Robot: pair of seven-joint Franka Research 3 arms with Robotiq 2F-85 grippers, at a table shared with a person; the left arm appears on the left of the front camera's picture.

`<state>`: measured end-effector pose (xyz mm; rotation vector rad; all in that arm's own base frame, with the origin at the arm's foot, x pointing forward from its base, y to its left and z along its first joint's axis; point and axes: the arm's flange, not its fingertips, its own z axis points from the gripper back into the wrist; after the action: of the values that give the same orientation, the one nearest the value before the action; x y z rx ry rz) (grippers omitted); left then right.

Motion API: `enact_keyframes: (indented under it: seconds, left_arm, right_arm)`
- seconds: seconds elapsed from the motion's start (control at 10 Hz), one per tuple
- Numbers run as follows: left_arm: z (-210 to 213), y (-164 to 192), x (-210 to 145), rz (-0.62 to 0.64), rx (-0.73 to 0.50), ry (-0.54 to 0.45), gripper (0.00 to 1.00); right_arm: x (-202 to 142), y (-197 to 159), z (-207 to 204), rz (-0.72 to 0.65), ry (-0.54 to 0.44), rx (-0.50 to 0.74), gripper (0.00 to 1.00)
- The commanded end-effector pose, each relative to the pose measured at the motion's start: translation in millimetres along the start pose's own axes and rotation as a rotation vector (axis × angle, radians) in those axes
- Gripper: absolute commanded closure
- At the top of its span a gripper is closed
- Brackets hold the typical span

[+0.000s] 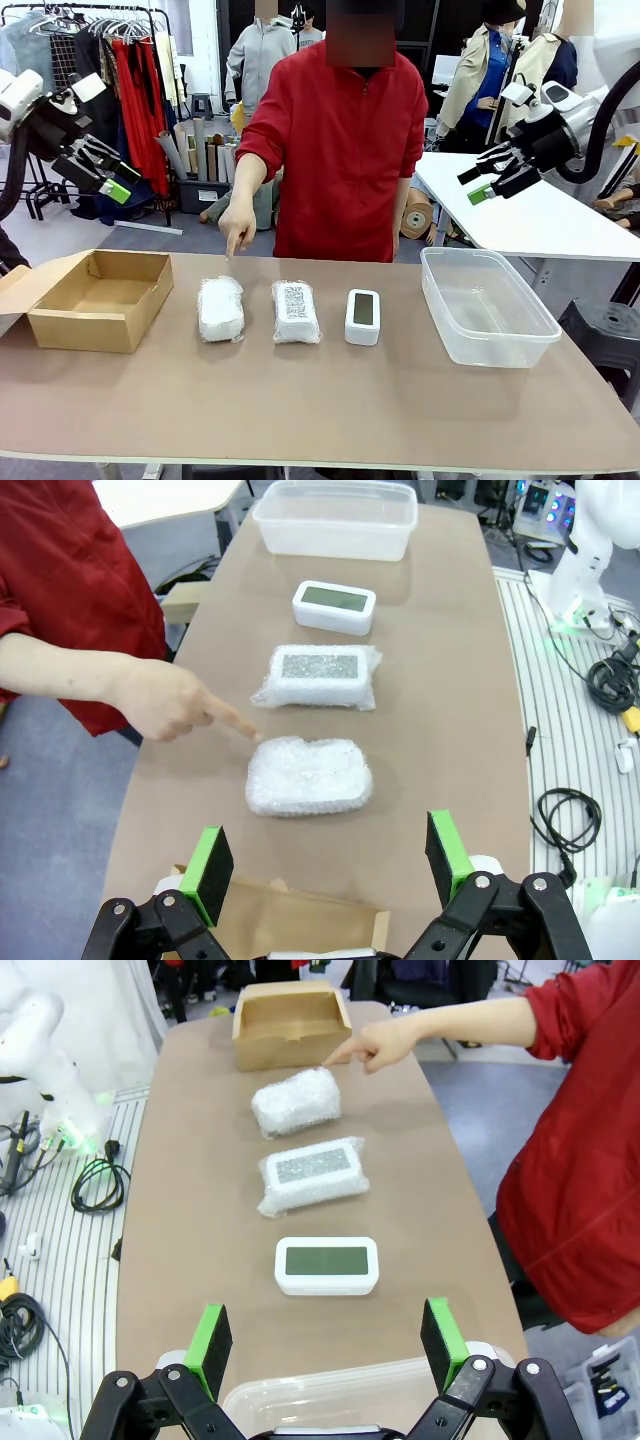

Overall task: Separate and place wrapped and unwrapped clocks.
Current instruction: Pick up the Digital clock indicated by the person.

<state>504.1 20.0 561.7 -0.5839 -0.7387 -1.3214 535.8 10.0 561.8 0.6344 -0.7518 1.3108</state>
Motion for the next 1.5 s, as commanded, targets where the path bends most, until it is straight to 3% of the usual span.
enact_keyframes:
  seconds: [0.0,1.4]
  left_arm:
    - [1.5,-1.8,0.3,0.000,0.008,0.000,0.00]
    - [1.5,-1.8,0.3,0.000,0.008,0.000,0.00]
  right_arm:
    - [0.0,0.1,0.5,0.002,0.003,0.000,0.00]
    - [0.0,0.1,0.5,0.002,0.003,0.000,0.00]
